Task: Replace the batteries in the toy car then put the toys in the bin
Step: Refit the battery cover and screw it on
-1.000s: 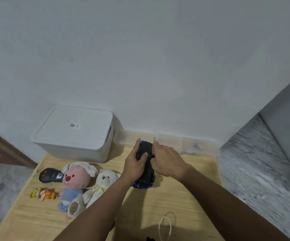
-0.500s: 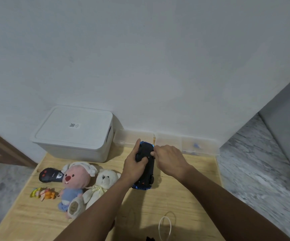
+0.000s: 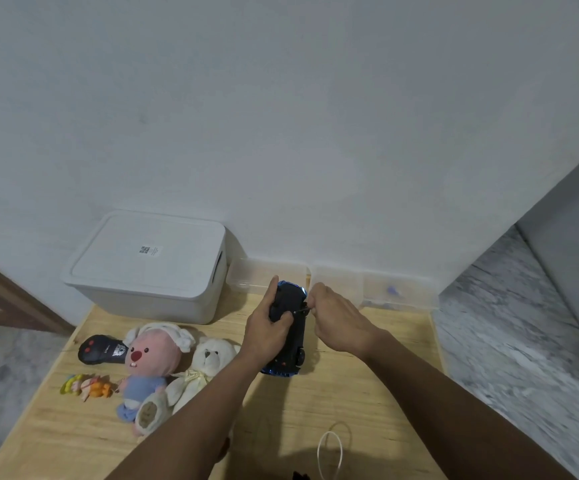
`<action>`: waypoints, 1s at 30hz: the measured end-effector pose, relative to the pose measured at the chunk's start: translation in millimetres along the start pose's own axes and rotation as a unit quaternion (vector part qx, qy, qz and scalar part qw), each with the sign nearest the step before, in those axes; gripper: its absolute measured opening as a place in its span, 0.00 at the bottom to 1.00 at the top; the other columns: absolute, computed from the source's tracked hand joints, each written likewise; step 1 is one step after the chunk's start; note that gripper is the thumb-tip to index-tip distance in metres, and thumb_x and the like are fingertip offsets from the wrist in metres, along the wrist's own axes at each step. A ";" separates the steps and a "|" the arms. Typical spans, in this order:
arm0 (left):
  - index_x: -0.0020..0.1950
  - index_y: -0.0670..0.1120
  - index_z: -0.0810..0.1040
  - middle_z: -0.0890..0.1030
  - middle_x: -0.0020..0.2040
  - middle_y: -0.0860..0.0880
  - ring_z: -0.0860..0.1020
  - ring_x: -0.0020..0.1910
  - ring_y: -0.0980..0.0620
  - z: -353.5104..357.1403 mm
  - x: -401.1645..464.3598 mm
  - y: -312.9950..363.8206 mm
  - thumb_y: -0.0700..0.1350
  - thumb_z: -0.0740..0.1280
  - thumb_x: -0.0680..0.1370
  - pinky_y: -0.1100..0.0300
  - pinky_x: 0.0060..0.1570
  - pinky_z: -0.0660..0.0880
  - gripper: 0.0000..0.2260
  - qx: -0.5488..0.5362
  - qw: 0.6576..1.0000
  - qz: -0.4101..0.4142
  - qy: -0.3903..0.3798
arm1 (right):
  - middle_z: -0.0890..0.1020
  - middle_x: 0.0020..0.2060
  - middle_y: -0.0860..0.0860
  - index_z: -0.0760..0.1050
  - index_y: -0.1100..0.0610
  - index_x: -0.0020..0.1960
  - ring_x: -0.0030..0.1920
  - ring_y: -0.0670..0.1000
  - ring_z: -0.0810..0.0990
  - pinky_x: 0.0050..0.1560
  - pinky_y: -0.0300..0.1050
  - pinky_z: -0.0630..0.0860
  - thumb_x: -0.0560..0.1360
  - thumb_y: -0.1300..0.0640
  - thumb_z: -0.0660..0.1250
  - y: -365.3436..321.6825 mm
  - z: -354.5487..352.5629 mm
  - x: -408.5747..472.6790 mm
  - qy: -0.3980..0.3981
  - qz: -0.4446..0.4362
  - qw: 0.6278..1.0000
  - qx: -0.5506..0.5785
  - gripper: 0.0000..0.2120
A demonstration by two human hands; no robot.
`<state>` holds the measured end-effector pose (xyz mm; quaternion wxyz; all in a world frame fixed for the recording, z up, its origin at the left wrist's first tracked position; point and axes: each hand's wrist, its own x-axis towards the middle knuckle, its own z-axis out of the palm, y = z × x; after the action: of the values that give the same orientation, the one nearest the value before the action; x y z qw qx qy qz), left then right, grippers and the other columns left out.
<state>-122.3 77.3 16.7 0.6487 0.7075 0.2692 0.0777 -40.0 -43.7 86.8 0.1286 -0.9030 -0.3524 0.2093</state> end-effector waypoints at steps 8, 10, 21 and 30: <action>0.76 0.62 0.57 0.78 0.54 0.62 0.80 0.53 0.53 -1.6 1.7 1.5 0.39 0.64 0.78 0.51 0.56 0.78 0.32 -0.001 1.000 -0.002 0.005 | 0.77 0.43 0.54 0.64 0.54 0.55 0.42 0.54 0.75 0.33 0.44 0.66 0.82 0.60 0.55 3.8 2.6 0.4 0.011 -0.012 1.000 -0.008 0.03; 0.76 0.63 0.57 0.77 0.54 0.62 0.80 0.53 0.53 -2.0 1.6 2.4 0.39 0.64 0.78 0.51 0.56 0.78 0.32 0.001 1.000 -0.004 0.004 | 0.79 0.43 0.55 0.66 0.56 0.55 0.42 0.55 0.76 0.37 0.47 0.69 0.83 0.54 0.56 2.9 1.9 0.7 0.022 -0.010 1.000 -0.018 0.05; 0.77 0.60 0.57 0.80 0.54 0.56 0.82 0.49 0.52 5.7 -2.6 2.5 0.37 0.63 0.77 0.57 0.49 0.81 0.33 -0.017 1.000 -0.015 -0.008 | 0.75 0.49 0.54 0.71 0.57 0.59 0.50 0.56 0.75 0.44 0.45 0.68 0.80 0.61 0.57 -0.6 0.4 5.9 0.046 -0.040 0.996 -0.069 0.09; 0.76 0.61 0.57 0.80 0.55 0.57 0.80 0.51 0.54 2.3 -1.7 2.4 0.38 0.63 0.78 0.59 0.51 0.79 0.33 -0.011 1.000 -0.014 0.001 | 0.77 0.45 0.54 0.65 0.53 0.54 0.45 0.56 0.75 0.42 0.50 0.71 0.79 0.64 0.55 1.4 -4.7 1.1 0.016 -0.035 0.999 -0.005 0.08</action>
<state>-122.1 74.5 19.0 0.6571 0.6965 0.2791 0.0719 -36.3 -44.4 90.1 0.1373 -0.8940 -0.3827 0.1883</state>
